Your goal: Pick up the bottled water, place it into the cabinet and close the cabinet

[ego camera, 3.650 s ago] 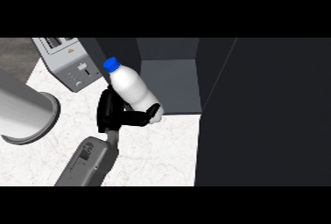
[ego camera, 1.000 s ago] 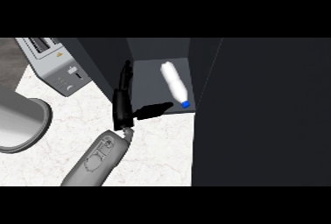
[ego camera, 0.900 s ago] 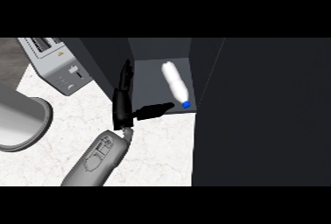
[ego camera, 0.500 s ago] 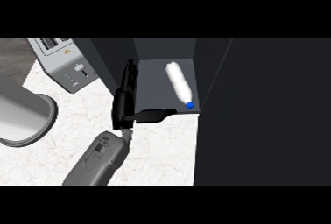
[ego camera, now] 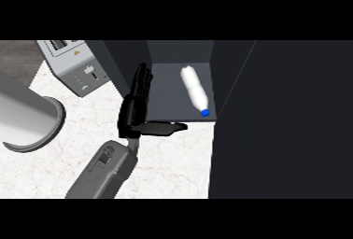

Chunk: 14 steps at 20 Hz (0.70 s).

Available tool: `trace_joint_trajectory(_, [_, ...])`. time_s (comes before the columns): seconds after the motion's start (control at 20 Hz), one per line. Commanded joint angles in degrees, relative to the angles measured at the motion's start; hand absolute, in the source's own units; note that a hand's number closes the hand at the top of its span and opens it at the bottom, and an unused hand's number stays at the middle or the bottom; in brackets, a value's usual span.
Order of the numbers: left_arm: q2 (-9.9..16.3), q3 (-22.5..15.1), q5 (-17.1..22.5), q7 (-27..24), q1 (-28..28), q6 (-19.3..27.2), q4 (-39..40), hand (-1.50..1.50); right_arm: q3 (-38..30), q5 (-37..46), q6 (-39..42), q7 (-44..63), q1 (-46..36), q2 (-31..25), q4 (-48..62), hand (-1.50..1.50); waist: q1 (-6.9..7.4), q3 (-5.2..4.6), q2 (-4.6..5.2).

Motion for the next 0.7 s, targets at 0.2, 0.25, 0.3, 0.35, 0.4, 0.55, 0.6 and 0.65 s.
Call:
trace_joint_trajectory(0.2, [4.91,0.80,0.49,4.37,6.65,-2.07,-16.53,-1.50,2.59,2.24,-3.06,0.45,-0.29,1.81,0.61,-1.50,1.39,0.16,-0.27])
trace_joint_trajectory(0.25, [4.75,2.97,1.33,7.51,2.89,-2.09,-14.98,-1.50,1.15,0.02,-1.43,0.19,1.19,-0.22,-1.06,-1.50,0.82,0.17,-0.16])
trace_joint_trajectory(0.3, [5.65,1.27,1.82,8.32,6.02,-3.32,-19.96,-1.50,-2.66,-2.22,-0.25,2.54,-2.36,-1.56,0.77,-1.50,1.44,0.18,-0.19])
trace_joint_trajectory(0.35, [6.39,0.80,1.12,6.54,9.60,-3.50,-21.96,-1.50,0.72,0.34,-2.22,2.03,0.12,-0.34,-2.56,-1.50,1.29,0.16,-0.25])
trace_joint_trajectory(0.4, [4.30,3.01,1.84,4.99,6.52,-4.35,-17.47,-1.50,0.26,-1.45,-0.78,0.75,1.75,-1.40,-2.67,-1.50,0.63,0.16,-0.09])
trace_joint_trajectory(0.55, [3.48,-2.57,-0.87,10.60,12.28,-0.15,-29.77,-1.50,0.57,-0.36,-2.23,3.25,-2.06,-0.42,-1.58,-1.50,1.27,0.17,-0.18])
trace_joint_trajectory(0.6, [4.24,-1.90,-0.91,9.68,14.10,-0.84,-30.96,-1.50,4.54,3.86,-3.89,0.77,1.01,0.74,-0.43,-1.50,1.00,0.16,-0.19])
trace_joint_trajectory(0.65, [3.58,-3.02,-1.07,10.75,16.32,-0.32,-33.52,-1.50,3.63,1.70,-1.46,-1.61,3.96,-1.59,-1.27,-1.50,0.82,0.17,-0.20])
